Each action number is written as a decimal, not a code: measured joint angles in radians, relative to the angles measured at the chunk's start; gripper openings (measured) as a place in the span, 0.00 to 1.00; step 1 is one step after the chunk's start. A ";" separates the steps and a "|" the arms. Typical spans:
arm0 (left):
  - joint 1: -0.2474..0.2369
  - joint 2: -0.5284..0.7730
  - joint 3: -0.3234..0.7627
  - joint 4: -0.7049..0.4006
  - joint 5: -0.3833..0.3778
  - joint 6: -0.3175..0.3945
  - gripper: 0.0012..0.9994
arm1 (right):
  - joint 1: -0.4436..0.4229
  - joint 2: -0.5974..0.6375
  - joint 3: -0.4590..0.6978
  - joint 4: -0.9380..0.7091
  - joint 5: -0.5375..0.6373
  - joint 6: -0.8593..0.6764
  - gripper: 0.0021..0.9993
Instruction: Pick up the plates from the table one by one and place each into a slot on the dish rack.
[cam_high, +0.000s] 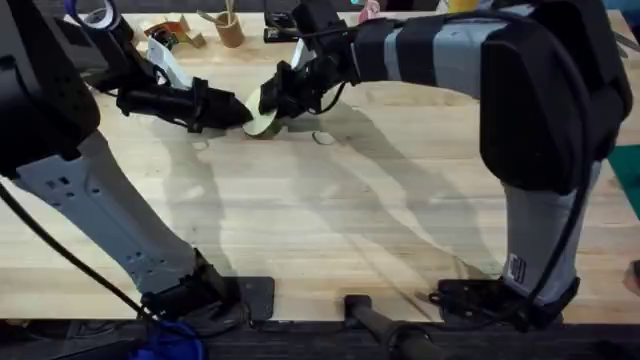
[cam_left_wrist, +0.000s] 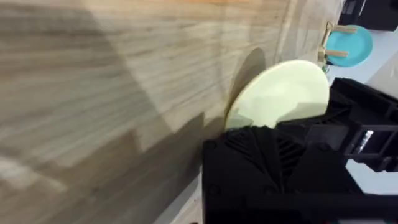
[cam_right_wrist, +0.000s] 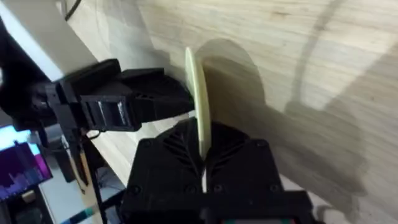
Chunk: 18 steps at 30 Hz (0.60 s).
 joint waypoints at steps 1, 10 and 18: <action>-0.001 0.000 0.000 -0.006 -0.003 0.002 0.04 | -0.001 0.000 0.000 -0.006 -0.005 -0.010 0.03; -0.017 -0.088 -0.001 -0.054 -0.099 0.031 0.04 | -0.008 -0.039 0.002 -0.124 -0.014 -0.131 0.03; -0.017 -0.302 -0.001 -0.142 -0.225 0.041 0.04 | -0.018 -0.128 0.002 -0.248 0.082 -0.239 0.03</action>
